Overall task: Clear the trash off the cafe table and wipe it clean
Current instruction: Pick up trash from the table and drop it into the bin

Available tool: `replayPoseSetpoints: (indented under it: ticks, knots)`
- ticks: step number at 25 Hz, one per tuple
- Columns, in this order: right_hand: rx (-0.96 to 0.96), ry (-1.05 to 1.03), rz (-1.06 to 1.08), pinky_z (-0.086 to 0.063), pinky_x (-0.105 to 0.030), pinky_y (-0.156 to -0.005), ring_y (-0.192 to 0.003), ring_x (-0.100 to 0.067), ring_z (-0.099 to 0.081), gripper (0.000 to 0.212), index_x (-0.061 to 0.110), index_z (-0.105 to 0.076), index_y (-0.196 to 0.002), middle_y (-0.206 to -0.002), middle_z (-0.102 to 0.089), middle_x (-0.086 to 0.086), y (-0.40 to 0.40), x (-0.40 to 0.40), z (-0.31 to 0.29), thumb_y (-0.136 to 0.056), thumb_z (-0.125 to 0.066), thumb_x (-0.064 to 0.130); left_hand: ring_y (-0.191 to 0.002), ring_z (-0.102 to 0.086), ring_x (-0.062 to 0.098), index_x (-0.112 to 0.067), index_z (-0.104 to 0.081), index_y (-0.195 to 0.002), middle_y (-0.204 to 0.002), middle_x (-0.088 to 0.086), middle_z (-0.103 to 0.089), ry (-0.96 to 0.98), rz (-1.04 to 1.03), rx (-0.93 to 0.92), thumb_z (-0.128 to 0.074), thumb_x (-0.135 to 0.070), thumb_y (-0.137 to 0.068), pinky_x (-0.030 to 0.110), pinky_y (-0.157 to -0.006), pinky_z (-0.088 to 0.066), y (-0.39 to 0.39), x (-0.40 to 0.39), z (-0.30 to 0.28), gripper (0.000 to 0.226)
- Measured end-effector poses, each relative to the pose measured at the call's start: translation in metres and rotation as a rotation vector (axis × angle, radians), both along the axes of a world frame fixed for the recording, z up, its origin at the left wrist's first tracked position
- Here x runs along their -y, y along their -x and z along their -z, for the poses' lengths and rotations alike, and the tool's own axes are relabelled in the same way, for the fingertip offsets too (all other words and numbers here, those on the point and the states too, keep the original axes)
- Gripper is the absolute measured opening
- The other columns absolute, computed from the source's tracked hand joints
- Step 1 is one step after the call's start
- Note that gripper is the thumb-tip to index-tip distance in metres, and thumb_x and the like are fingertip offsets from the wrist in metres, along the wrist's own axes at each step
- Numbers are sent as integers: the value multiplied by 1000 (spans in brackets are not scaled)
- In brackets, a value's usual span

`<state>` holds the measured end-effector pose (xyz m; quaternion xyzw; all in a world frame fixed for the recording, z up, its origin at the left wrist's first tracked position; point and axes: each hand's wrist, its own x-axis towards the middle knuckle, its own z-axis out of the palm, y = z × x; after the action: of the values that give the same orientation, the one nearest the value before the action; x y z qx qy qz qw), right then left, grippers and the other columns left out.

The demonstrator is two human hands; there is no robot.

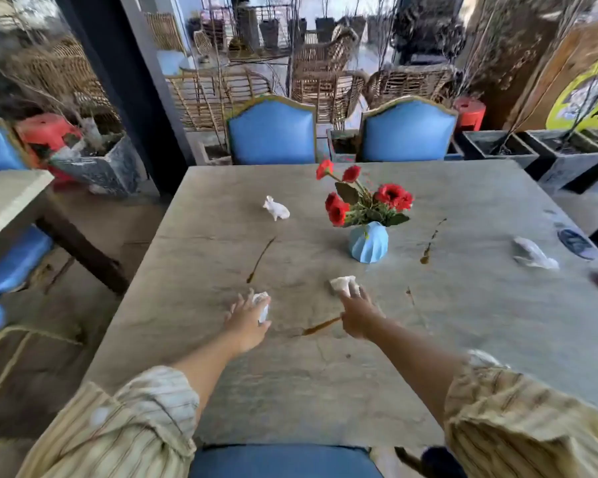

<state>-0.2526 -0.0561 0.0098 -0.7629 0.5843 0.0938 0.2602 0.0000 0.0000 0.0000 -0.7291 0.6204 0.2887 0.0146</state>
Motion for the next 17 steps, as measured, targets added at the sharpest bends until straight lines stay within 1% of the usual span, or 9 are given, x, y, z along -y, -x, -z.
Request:
replayPoseSetpoints:
  ticks: [3, 5, 7, 9, 11, 13, 15, 16, 17]
  knots:
    - [52, 28, 92, -19, -46, -117, -147, -31, 6, 64, 30, -16, -151, -161, 9, -6, 0, 27, 13, -96, -39, 8, -146, 2, 37, -37, -27, -147, -161, 4, 2, 77, 0, 120, -35, -33, -101, 52, -115, -11, 1, 18, 27, 46]
    - [68, 39, 99, -22, -45, -116, -148, -30, 2, 71, 32, -21, -149, -161, 6, -6, 1, 37, 18, -90, -38, -3, -145, -9, 40, -27, -44, -141, -159, 10, -16, 211, -57, 81, -42, -24, -100, 48, -114, -16, 4, 17, 43, 42]
    - [62, 85, 68, -26, -46, -115, -148, -26, -3, 77, 33, -26, -147, -161, -2, -4, 0, 43, 26, -85, -40, -9, -135, -34, 39, -12, -62, -125, -143, 14, -46, 431, -156, -29, -55, -9, -93, 42, -110, -28, 3, 15, 58, 33]
    - [62, 158, 28, -28, -43, -113, -143, -25, -16, 77, 32, -34, -144, -157, -18, -4, 0, 46, 33, -81, -42, -11, -118, -48, 26, -8, -69, -109, -119, 8, -63, 606, -241, -85, -59, 4, -86, 27, -103, -37, 2, 14, 64, 28]
    - [90, 251, 23, -32, -37, -105, -131, -25, -33, 72, 28, -46, -138, -142, -39, -3, 0, 49, 39, -78, -43, -12, -104, -50, 18, -10, -70, -98, -104, 3, -66, 692, -296, -130, -58, 13, -81, 14, -92, -34, 3, 18, 63, 31]
    - [124, 313, 54, -36, -35, -94, -117, -26, -44, 61, 24, -58, -126, -122, -53, -2, -2, 56, 44, -78, -44, -10, -95, -55, 19, -13, -69, -94, -99, -1, -62, 741, -350, -192, -54, 17, -78, 18, -85, -39, 4, 29, 62, 36]
    - [181, 342, 99, -39, -36, -87, -108, -28, -49, 51, 21, -64, -118, -107, -59, -5, -8, 70, 44, -79, -46, -7, -92, -59, 18, -13, -65, -97, -101, -4, -55, 755, -424, -277, -47, 14, -82, 24, -81, -47, 7, 47, 53, 36]
    - [236, 365, 127, -42, -37, -86, -105, -29, -50, 47, 19, -66, -115, -103, -59, -7, -14, 79, 42, -79, -47, -6, -92, -58, 15, -13, -64, -102, -104, -2, -53, 770, -453, -320, -44, 13, -83, 21, -81, -47, 8, 61, 45, 37]
    - [299, 384, 156, -43, -37, -85, -102, -29, -50, 44, 17, -68, -112, -99, -58, -9, -21, 89, 38, -79, -48, -5, -92, -55, 10, -11, -63, -105, -105, 0, -53, 780, -470, -369, -41, 10, -84, 13, -83, -43, 9, 76, 36, 38]
